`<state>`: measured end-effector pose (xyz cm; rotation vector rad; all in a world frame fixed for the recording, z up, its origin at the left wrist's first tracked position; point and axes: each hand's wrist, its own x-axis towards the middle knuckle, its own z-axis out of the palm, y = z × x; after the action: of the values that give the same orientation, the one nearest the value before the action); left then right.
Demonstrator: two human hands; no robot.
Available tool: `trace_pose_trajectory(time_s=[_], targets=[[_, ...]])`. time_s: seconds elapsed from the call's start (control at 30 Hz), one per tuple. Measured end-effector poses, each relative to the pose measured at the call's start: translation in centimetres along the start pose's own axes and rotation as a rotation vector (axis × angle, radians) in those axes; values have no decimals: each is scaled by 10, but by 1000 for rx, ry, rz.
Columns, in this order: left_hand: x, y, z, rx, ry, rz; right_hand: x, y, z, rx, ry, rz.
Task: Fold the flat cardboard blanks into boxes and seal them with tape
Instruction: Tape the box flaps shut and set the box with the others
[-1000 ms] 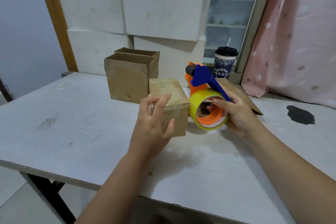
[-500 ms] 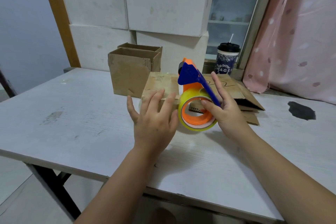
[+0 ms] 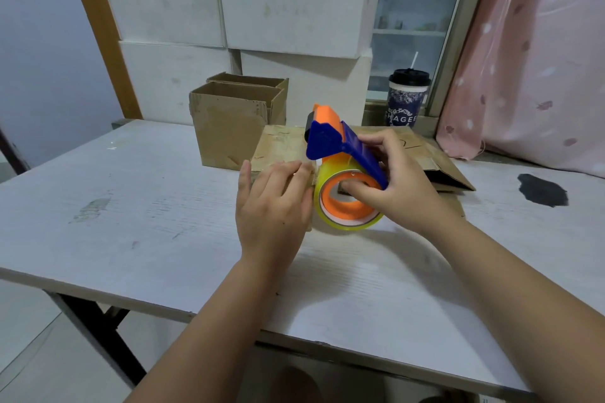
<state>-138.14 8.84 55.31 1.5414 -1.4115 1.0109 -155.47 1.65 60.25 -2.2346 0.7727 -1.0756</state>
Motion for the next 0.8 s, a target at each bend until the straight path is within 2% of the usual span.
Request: trace_pose_trajectory(time_s=[0.2,0.7,0.8], targets=[[-2,1,2,51,51,-10,6,-10,-11,-87,-98,-75],[-5,-7,8,67,94,-7,8,-12,-22,-322,-129,-165],[-3,-7,7,40,104,-22,9,-19,-27,-123,-131,-79]])
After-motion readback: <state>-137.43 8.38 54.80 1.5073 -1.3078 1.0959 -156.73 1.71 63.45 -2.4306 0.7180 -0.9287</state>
